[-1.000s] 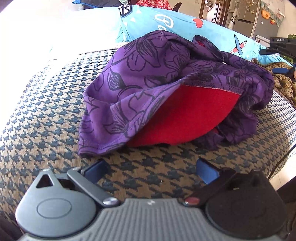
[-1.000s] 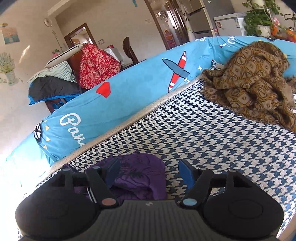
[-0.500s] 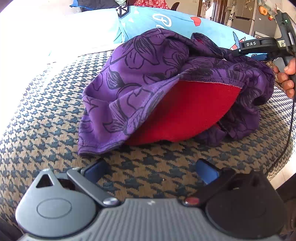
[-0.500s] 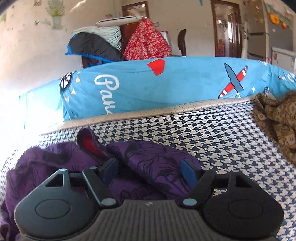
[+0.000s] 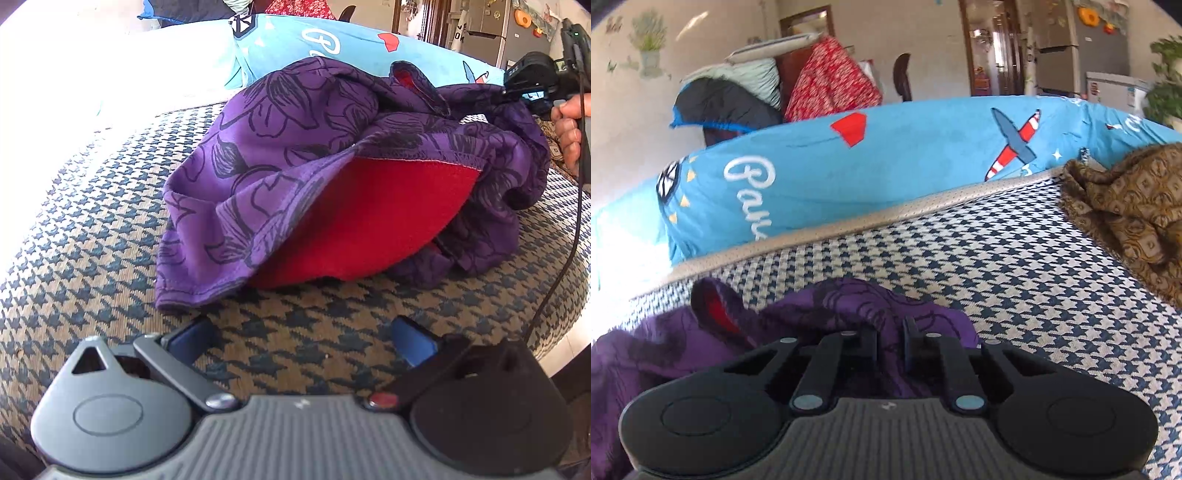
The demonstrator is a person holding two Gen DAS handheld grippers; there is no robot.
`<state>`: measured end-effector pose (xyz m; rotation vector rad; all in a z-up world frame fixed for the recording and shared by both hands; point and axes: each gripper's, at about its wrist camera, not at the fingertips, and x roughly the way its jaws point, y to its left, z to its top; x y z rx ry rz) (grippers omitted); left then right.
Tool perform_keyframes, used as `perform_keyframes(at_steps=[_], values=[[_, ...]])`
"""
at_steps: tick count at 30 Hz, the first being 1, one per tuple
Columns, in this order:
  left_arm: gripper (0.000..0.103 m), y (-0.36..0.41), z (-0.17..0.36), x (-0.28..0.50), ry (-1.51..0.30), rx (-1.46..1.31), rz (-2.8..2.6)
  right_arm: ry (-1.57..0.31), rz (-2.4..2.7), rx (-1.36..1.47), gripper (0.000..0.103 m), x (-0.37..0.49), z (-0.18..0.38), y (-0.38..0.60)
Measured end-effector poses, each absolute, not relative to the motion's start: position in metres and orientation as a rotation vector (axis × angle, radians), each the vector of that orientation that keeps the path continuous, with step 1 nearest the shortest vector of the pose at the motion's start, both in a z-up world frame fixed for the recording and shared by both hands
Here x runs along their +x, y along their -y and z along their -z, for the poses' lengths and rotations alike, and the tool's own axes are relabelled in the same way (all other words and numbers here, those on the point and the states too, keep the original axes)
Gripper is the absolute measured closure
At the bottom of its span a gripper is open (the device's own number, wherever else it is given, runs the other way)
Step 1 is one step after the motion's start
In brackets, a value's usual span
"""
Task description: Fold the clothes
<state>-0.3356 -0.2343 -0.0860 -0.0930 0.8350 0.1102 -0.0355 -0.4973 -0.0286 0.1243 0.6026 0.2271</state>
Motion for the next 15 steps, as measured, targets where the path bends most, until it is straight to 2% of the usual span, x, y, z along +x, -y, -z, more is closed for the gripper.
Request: perform_keyframes(at_steps=[6, 10, 13, 15], values=[[0.000, 0.236, 0.087, -0.336, -0.833, -0.086, -0.112, -0.474, 0.074, 0.431, 0.094, -0.047, 0.008, 0.570], [0.000, 0.238, 0.088, -0.336, -0.832, -0.080, -0.116, -0.505, 0.262, 0.537, 0.090, -0.052, 0.013, 0.610], [0.000, 0.239, 0.088, -0.336, -0.832, -0.079, -0.117, -0.501, 0.342, 0.537, 0.079, -0.060, 0.012, 0.623], [0.000, 0.239, 0.089, -0.336, -0.832, -0.079, -0.117, -0.450, 0.386, 0.496, 0.064, -0.072, 0.006, 0.625]])
